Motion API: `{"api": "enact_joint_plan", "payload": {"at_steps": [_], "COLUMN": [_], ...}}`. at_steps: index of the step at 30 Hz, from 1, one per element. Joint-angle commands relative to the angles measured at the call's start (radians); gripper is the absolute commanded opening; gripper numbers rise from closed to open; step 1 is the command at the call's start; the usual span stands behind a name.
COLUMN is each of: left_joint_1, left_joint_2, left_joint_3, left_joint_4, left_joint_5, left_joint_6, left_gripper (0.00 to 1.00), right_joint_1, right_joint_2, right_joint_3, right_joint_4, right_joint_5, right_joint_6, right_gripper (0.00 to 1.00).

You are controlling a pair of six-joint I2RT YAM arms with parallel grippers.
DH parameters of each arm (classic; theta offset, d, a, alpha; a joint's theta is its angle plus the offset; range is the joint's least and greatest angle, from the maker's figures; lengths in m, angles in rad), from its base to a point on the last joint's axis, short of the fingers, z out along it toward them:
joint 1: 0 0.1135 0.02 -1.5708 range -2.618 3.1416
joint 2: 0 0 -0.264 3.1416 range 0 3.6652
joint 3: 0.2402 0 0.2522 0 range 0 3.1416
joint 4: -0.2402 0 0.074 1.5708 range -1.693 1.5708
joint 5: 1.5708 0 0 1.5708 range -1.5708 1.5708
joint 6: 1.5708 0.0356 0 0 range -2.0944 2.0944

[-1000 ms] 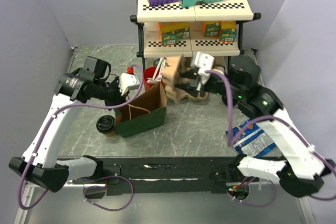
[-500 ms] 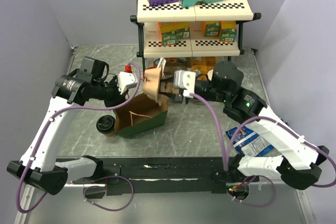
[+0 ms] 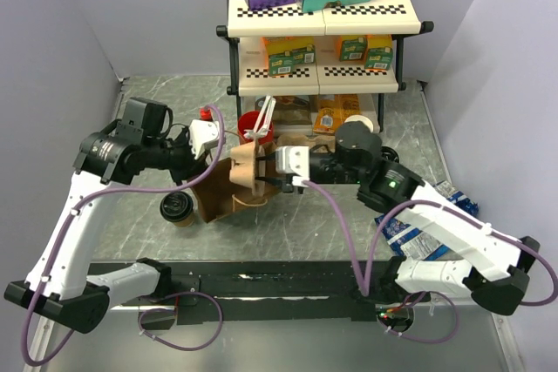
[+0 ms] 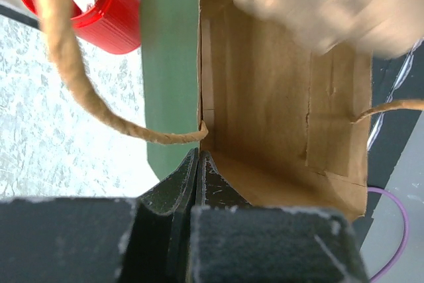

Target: Pack the takeout coffee

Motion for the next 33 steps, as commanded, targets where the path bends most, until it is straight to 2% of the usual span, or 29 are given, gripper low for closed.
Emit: {"api": "enact_joint_plan", "payload": {"at_steps": [1,6,15,18,25,29,33], "left_joint_1": [-0.005,-0.005,-0.005,-0.005,-0.005,-0.005,-0.005], "left_joint_2": [-0.029,-0.037,-0.069,-0.092,-0.137,-0.164,-0.161], "left_joint_3": [0.045,0.048,0.046,0.029,-0.018,-0.032,-0.024], "left_joint_4": [0.018,0.010,0.012,0.035,0.071,0.101,0.091], "left_joint_5": [0.043,0.063,0.071,0.066,0.049,0.046,0.068], "left_joint_6": [-0.025,-0.040,-0.045,-0.055,-0.060,-0.068,-0.071], "left_gripper": [0.01,0.01,0.01,0.01,0.01,0.01,0.01], "right_joint_1": [0.032,0.058,0.070,0.070,0.073,0.083,0.118], "right_joint_2": [0.026,0.026,0.047,0.060,0.070,0.106,0.121], "right_joint_3": [-0.031,-0.088,-0.094,-0.076,-0.050,-0.027,-0.034], "right_joint_4": [0.138,0.138,-0.025,-0.040,0.020,-0.032,-0.068], "right_joint_5": [-0.001,-0.030,-0.070,-0.044,0.010,0.039,0.140], "right_joint_6": [-0.002,-0.112,-0.380,-0.356,-0.126,-0.121,-0.242], "right_gripper": [0.00,0.00,0.00,0.00,0.00,0.00,0.00]}}
